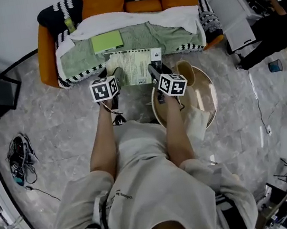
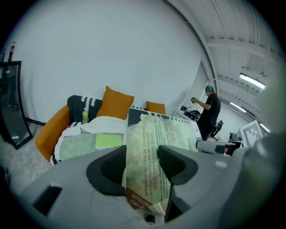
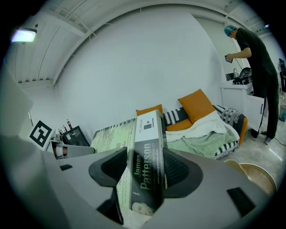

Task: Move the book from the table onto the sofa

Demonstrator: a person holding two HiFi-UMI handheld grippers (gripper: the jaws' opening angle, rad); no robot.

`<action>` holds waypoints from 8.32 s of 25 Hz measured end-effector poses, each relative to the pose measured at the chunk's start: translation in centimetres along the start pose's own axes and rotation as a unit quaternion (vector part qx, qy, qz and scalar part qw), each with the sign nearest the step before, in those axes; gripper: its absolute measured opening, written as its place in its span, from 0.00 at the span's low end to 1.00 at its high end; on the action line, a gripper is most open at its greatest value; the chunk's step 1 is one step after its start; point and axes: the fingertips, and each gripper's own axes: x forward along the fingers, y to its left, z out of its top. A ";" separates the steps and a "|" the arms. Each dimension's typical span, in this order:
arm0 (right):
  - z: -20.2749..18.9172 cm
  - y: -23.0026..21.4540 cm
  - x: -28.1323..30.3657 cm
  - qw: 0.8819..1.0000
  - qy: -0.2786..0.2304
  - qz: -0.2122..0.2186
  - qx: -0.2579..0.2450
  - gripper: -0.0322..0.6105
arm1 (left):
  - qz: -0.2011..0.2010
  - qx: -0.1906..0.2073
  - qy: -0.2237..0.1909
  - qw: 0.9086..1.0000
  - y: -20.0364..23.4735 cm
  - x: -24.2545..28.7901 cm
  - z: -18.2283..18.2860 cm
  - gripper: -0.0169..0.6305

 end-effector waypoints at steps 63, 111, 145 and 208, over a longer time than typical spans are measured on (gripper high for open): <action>6.0 7.0 25.6 0.992 0.091 0.085 -0.014 0.41 | 0.080 -0.085 -0.007 0.993 19.0 7.8 10.2 0.38; 7.2 -1.1 36.7 0.975 0.186 0.124 0.016 0.41 | 0.165 -0.124 0.036 0.978 19.8 18.6 12.5 0.37; 7.5 -1.2 38.3 0.970 0.189 0.144 0.045 0.41 | 0.177 -0.112 0.040 0.977 20.9 19.2 13.9 0.35; 5.8 -3.7 41.2 0.962 0.264 0.070 0.027 0.40 | 0.099 -0.200 0.102 0.969 24.8 25.7 12.1 0.31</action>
